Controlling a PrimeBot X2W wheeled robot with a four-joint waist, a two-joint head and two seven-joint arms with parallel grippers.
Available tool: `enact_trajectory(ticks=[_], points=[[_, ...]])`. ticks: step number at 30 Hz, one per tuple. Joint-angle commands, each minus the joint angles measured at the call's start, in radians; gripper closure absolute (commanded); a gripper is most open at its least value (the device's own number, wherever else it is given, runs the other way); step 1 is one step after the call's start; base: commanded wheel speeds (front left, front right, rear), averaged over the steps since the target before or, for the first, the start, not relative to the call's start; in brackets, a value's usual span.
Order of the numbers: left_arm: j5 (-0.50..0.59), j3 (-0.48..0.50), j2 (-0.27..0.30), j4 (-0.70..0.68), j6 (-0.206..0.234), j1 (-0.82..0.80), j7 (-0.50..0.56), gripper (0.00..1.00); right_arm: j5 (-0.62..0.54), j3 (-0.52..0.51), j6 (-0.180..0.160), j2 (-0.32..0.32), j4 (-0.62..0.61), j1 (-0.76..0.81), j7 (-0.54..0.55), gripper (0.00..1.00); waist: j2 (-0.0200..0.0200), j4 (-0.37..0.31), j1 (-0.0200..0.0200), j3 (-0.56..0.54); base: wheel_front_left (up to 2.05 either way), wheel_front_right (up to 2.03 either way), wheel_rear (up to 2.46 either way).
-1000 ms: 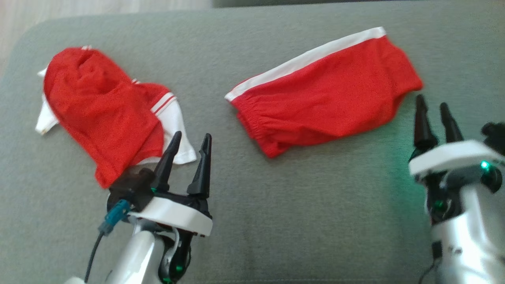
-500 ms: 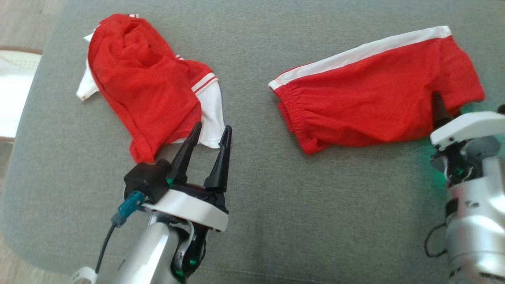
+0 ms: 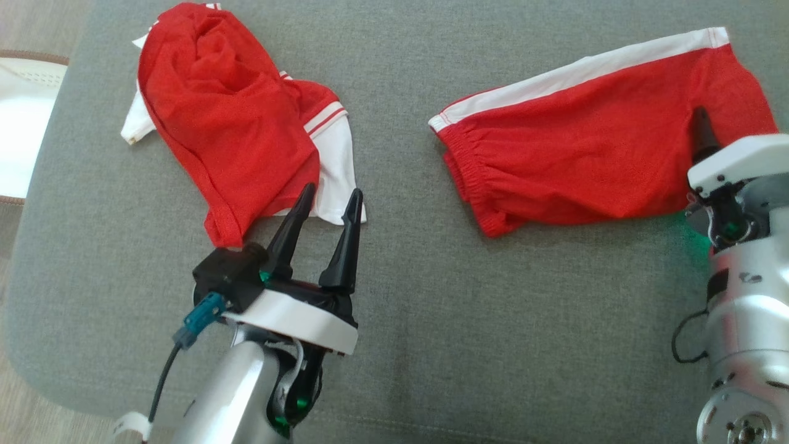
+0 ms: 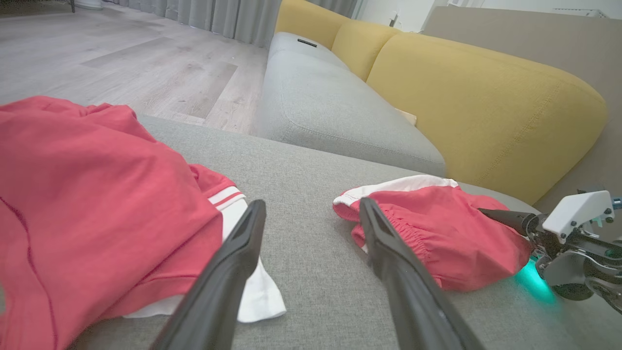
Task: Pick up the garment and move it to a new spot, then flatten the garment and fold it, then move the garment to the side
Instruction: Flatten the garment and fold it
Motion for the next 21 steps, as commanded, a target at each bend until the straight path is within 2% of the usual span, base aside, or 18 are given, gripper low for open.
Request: enact_trajectory(ticks=[1,3,4,5,10,16,21], points=[[-0.010,0.024,0.003,-0.034,0.005,-0.036,-0.008,0.00,-0.009,0.019,0.007,0.017,0.011,-0.012,0.014,0.00,0.0000,0.000,0.0000,0.004,0.00,0.00,0.00],[-0.011,0.021,0.003,-0.032,0.006,-0.039,-0.008,0.00,-0.019,0.023,0.007,0.017,0.019,-0.023,0.015,0.02,0.0000,-0.002,0.0000,0.007,0.00,0.00,0.00],[-0.012,0.021,0.003,-0.031,0.007,-0.040,-0.008,0.00,-0.024,0.025,0.007,0.017,0.023,-0.027,0.015,0.80,0.0000,-0.003,0.0000,0.008,0.00,0.00,0.00],[-0.012,0.021,0.003,-0.030,0.007,-0.041,-0.008,0.00,-0.028,0.030,0.007,0.017,0.026,-0.031,0.012,1.00,0.0000,-0.004,0.0000,0.008,0.00,0.00,0.00],[-0.011,0.023,0.003,-0.018,0.008,-0.039,-0.008,0.00,-0.028,0.042,0.007,0.017,0.027,-0.032,-0.029,1.00,0.0000,-0.016,0.0000,-0.008,0.00,0.00,0.00],[-0.007,0.033,0.003,-0.011,0.005,-0.023,-0.008,0.00,-0.019,0.038,0.007,0.010,0.008,0.009,-0.132,1.00,0.0000,-0.054,0.0000,-0.054,0.00,0.00,0.00],[-0.002,0.042,0.003,-0.009,0.003,-0.006,-0.008,0.00,-0.040,-0.003,0.007,0.000,-0.019,0.059,-0.203,1.00,0.0000,-0.092,0.0000,-0.087,0.00,0.00,0.00]])
